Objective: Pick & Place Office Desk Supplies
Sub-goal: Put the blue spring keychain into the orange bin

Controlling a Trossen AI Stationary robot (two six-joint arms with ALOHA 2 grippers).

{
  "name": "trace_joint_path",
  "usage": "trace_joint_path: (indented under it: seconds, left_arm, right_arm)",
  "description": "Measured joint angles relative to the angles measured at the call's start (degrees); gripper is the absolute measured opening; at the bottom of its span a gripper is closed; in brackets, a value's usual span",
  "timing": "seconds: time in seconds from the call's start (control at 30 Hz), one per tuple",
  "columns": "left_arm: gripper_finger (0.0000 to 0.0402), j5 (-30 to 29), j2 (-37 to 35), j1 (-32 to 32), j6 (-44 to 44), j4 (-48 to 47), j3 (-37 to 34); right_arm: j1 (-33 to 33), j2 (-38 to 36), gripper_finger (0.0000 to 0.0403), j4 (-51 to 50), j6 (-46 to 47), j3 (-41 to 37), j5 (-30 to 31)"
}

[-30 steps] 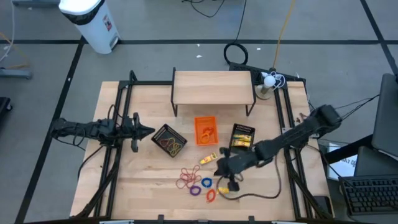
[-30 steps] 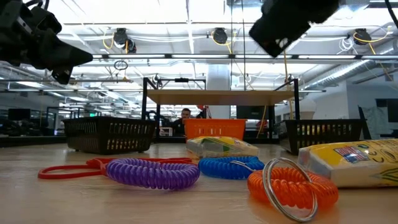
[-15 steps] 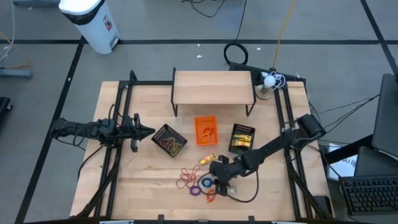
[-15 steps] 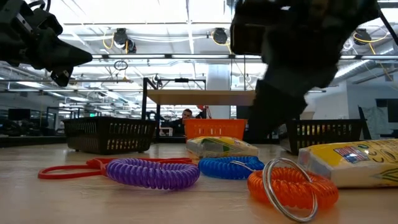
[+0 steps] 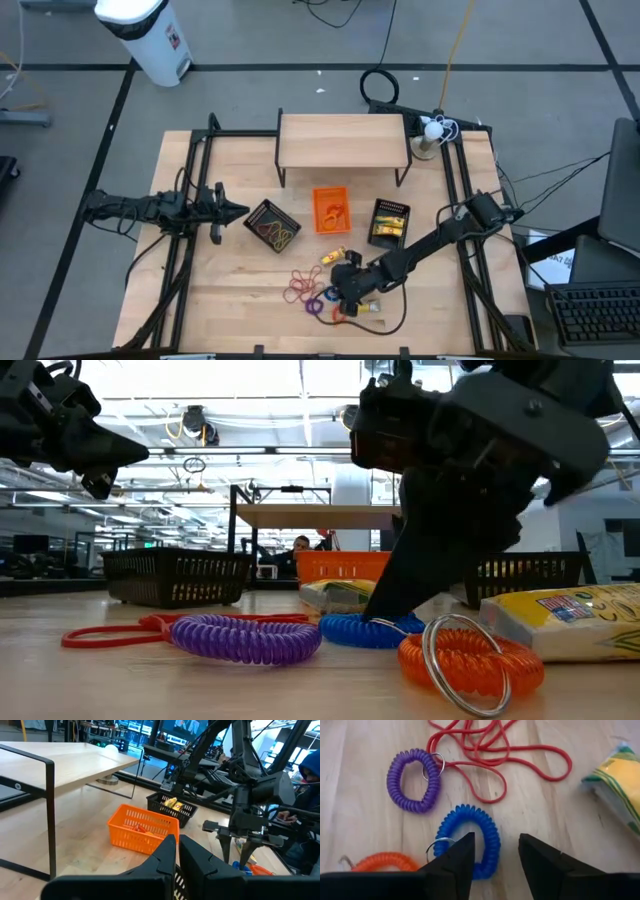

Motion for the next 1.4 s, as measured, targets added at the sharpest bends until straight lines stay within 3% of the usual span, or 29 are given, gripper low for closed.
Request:
trace_joint_path:
  seconds: [0.23,0.43,0.7,1.0,1.4]
  left_arm:
    - [0.0021,-0.06,0.00,0.00,0.24,-0.07,0.02]
    - [0.0021,-0.08,0.00,0.00,0.81,-0.15,0.02]
    - [0.0021,-0.10,-0.01,0.00,1.21,-0.15,0.02]
    - [0.0021,-0.12,0.00,0.00,1.33,-0.16,0.02]
    - [0.0021,-0.15,0.00,0.00,2.91,-0.15,0.02]
  right_arm:
    - [0.39,1.34,0.0102,-2.62,-4.54,0.22,1.06]
    - [0.31,1.45,0.0016,-3.72,-5.46,0.15,-1.27]
    - [-0.45,-4.83,0.0006,-5.30,-10.72,-0.50,-4.52]
    - [-1.91,-25.13,0.0002,2.99,-21.54,-6.09,-3.63]
    - [-6.73,-61.77,0.0001,21.73,-21.15,-34.28,-1.18]
